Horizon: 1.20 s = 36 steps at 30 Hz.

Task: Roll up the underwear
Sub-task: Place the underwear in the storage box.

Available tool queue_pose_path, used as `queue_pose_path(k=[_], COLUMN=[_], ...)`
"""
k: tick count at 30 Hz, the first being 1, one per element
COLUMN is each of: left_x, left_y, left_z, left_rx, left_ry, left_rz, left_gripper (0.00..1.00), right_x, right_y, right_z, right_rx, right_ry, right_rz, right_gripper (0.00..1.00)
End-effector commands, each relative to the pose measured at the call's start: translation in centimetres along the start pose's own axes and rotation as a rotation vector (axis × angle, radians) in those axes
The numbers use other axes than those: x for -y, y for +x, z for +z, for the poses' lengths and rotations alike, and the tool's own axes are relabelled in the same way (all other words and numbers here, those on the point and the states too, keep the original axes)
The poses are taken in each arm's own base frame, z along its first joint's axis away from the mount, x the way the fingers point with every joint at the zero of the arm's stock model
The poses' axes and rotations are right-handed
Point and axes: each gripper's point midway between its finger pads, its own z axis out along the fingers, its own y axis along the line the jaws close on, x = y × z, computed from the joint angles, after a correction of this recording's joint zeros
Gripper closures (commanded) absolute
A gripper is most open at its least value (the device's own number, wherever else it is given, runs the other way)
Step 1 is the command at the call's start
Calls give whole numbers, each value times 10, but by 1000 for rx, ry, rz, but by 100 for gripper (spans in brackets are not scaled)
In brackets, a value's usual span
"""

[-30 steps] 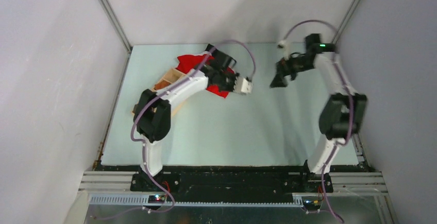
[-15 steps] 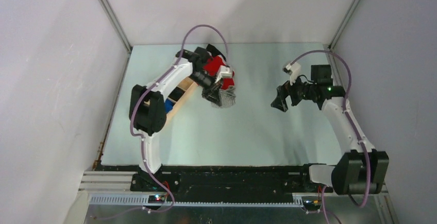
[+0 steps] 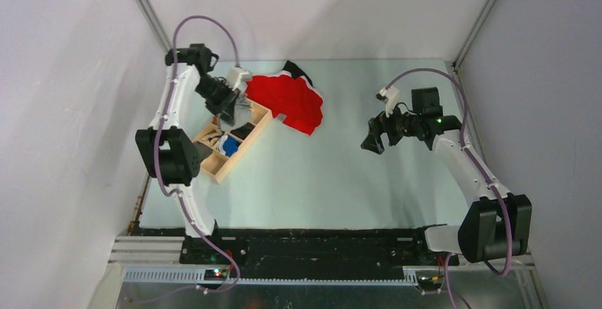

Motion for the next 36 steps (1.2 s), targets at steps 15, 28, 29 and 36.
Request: queue_pose_path(k=[15,28,29,36], left_x=[-8,19,15,-65], left_y=[136,122,116,19], left_z=[-45,-14,-15,-38], left_rx=[-386,-135,-115,214], left_ry=[-128,14,14,-84], left_rz=[-48,-523,-512,-324], left_gripper=[100,100,100,100], right_x=[-3,1,0,-13], right_y=[4,9,11,23], right_z=[4,8,7,6], right_rx=[1,0,-3,-60], right_ry=[-14,-4,-1,-28], right_rz=[53,79,81,65], right_gripper=[1,1,1,1])
